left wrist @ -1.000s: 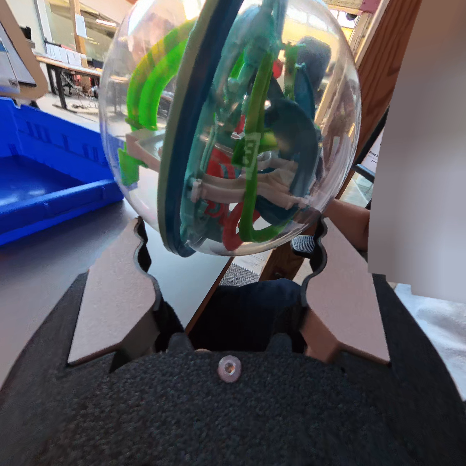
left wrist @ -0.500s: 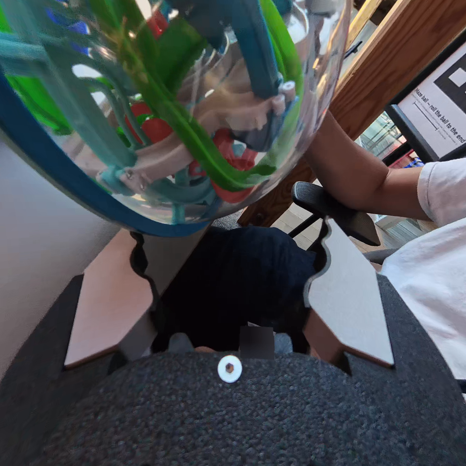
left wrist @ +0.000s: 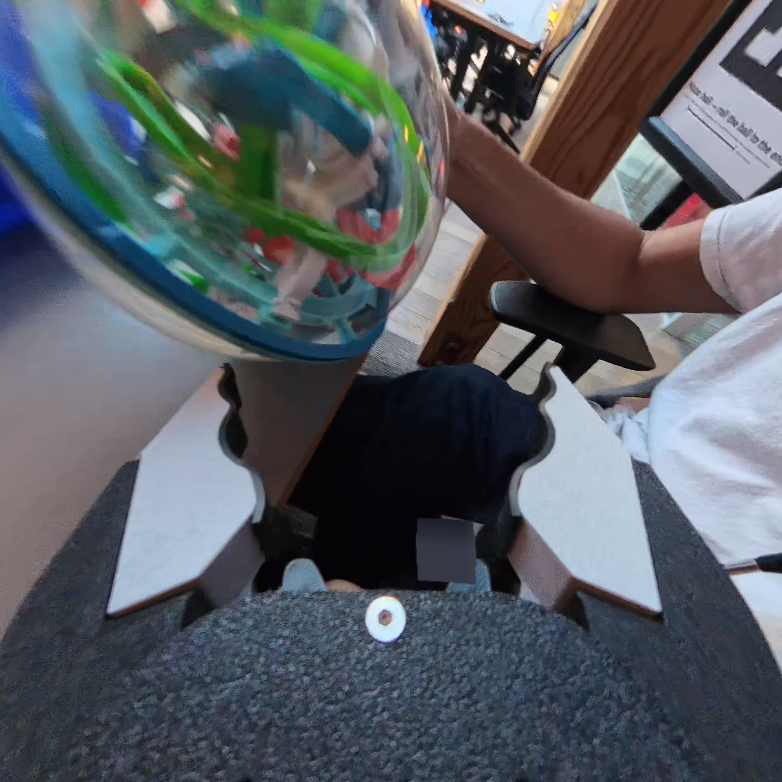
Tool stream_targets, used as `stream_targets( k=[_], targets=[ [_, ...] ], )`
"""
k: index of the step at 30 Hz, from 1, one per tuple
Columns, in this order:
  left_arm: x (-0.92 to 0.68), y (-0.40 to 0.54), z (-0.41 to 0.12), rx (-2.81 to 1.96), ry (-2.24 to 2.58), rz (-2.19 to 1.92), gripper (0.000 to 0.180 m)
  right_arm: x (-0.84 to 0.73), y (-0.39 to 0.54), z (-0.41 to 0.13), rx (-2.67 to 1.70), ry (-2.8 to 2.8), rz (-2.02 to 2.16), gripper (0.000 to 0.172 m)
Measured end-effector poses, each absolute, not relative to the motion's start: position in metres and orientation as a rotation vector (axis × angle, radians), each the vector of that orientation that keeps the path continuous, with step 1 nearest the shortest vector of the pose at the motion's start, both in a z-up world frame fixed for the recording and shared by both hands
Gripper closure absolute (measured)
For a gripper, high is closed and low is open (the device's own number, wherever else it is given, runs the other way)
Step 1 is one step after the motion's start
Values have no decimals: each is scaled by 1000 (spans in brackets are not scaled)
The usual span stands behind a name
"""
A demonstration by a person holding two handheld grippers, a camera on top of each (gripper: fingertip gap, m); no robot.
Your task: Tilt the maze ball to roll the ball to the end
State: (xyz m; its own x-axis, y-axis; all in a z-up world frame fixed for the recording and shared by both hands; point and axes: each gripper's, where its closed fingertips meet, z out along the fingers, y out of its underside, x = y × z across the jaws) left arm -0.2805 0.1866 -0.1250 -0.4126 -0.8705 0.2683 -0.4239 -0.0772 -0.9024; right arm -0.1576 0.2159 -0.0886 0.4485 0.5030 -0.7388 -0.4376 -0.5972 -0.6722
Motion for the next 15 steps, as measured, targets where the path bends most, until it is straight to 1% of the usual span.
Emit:
stream_targets(
  k=[3,7,9,11,13,15],
  targets=[
    [-280,232,-86,-1301,1730,-1355,34,-152,222,-89,-1782,-50,1295,20],
    [-246,254,-65,-1121,1846,-1097,29,-148,232,-89,-1787,-50,1295,21],
    [-229,245,-63,-1041,1962,-1078,29,-148,233,-90,-1795,-55,1307,21],
    [-215,236,-71,-1023,2088,-1080,23,-147,233,-92,-1799,-51,1323,22],
    [-198,238,-77,-1011,2109,-1021,22,-147,232,-96,-1819,-52,1335,18],
    [-186,246,-86,-1046,2114,-903,22,-146,232,-99,-1826,-58,1308,19]
  ],
)
